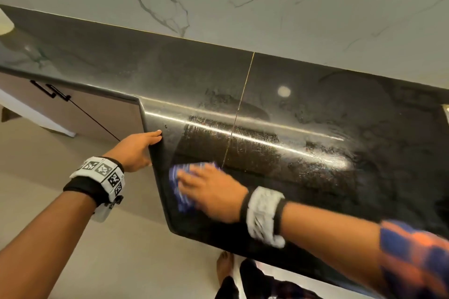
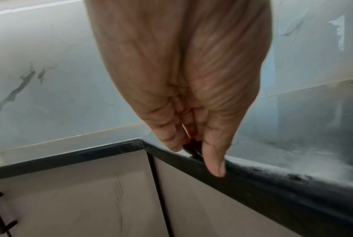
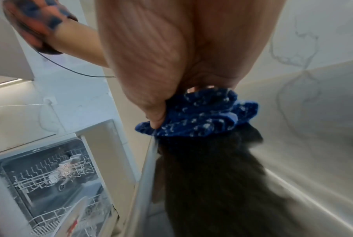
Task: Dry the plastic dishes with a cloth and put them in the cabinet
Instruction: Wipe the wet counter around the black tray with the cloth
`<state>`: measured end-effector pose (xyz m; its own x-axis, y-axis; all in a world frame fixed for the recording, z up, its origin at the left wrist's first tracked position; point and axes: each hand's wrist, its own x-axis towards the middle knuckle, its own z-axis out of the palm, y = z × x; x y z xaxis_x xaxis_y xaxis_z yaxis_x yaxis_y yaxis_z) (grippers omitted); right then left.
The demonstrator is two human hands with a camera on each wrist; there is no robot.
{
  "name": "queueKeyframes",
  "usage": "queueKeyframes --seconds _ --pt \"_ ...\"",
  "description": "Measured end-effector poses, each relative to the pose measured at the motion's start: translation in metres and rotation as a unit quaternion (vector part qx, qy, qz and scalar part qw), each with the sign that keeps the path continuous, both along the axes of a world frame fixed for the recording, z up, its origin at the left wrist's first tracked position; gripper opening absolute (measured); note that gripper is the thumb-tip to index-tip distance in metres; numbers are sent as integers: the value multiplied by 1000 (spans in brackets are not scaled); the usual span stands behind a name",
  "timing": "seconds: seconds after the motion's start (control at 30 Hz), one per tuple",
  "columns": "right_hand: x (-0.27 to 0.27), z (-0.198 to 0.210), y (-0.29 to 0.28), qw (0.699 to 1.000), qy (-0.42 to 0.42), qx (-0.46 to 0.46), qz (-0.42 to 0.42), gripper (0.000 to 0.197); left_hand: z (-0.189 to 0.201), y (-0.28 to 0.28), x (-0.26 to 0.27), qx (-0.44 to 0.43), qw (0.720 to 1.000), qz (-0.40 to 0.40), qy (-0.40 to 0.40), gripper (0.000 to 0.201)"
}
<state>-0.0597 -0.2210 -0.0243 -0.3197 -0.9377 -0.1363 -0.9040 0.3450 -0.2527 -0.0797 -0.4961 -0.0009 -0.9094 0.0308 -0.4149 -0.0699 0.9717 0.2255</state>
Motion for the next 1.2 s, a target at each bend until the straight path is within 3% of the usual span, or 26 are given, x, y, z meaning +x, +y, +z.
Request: queueKeyframes --seconds 0.07,0.17,0.33,0.43,0.5,0.63,0.7,0.77,0.87,0.93,1.0,1.1,1.2 --pt "39 -3 38 998 -18 8 59 56 0 -2 2 7 1000 0 -9 87" --pt "29 -2 54 994 -51 21 94 57 2 -1 2 -1 1000 -5 -30 87" --pt "-14 23 -32 997 -17 69 22 60 9 10 -5 -51 998 -31 -34 82" --pt "-1 27 -52 996 15 70 55 60 12 18 -4 -70 996 -32 -40 81" --pt "22 23 -34 989 15 56 133 61 12 20 -2 -67 997 -30 -31 79" --pt "31 8 52 973 -76 -26 217 56 7 19 3 -29 999 -9 -33 80" --pt "-8 10 87 987 -59 -17 150 58 5 21 5 -5 999 10 -30 80" --pt "-68 16 105 999 -31 -5 1 59 3 25 8 12 999 34 -19 78" --pt "-136 24 93 982 -12 43 -185 58 -3 35 13 39 997 61 -2 80" --pt "-131 22 65 990 2 -3 -144 48 -7 41 14 50 996 73 23 83" --pt "-88 14 31 998 5 -55 -9 42 -9 47 12 52 995 73 45 83" --pt "0 10 14 987 -13 -24 160 61 -8 53 5 76 994 66 50 77" --pt "6 -1 33 970 -65 -15 236 62 -9 58 1 92 993 65 41 78"
